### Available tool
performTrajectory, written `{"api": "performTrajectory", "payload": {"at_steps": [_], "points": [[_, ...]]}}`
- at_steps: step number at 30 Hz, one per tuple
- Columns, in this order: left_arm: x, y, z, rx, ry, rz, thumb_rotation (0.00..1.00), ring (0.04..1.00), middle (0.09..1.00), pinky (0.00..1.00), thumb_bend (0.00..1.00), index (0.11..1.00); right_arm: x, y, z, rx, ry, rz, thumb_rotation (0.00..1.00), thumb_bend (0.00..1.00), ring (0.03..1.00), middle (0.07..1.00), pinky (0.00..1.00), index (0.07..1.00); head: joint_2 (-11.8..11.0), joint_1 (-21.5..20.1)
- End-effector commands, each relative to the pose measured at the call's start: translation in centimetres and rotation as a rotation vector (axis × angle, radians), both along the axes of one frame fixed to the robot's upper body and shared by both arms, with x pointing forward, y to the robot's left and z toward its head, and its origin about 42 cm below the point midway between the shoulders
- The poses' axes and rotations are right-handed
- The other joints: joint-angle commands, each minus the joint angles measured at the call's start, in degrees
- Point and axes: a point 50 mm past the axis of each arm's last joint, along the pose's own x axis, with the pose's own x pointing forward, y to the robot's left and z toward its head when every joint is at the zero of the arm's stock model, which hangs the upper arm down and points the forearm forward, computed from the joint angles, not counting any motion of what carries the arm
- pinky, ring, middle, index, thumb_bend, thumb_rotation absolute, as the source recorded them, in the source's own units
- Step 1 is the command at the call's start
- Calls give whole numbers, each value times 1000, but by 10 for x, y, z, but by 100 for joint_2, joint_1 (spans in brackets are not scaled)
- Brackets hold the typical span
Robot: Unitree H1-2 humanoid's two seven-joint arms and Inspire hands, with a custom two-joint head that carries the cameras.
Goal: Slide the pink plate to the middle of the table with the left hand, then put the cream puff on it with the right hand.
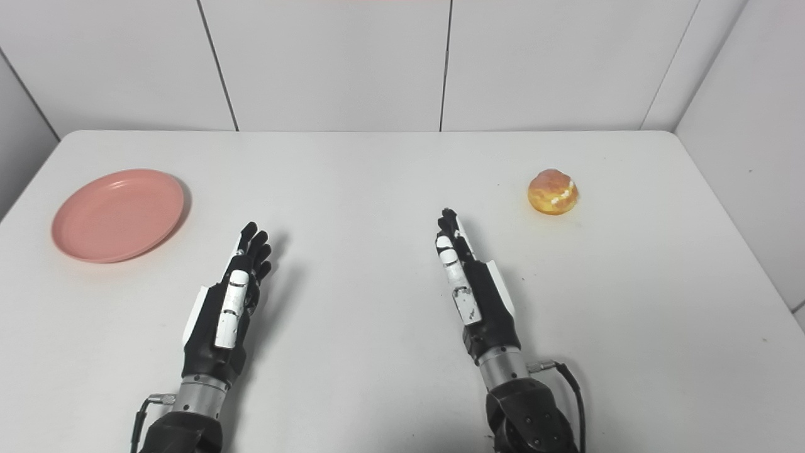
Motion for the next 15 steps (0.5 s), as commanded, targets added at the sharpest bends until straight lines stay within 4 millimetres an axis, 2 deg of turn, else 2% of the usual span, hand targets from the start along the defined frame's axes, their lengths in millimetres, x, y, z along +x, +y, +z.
{"api": "performTrajectory", "payload": {"at_steps": [1,15], "points": [[-13,15,0,56,-3,-12,1000,998,996,1000,525,988,1,3,13,20,-35,3,1000,247,1000,1000,1000,1000,1,3],[-13,14,1,52,10,-18,1000,996,994,1000,525,988,-1,-2,14,42,-30,15,1000,259,1000,1000,1000,1000,17,39]]}}
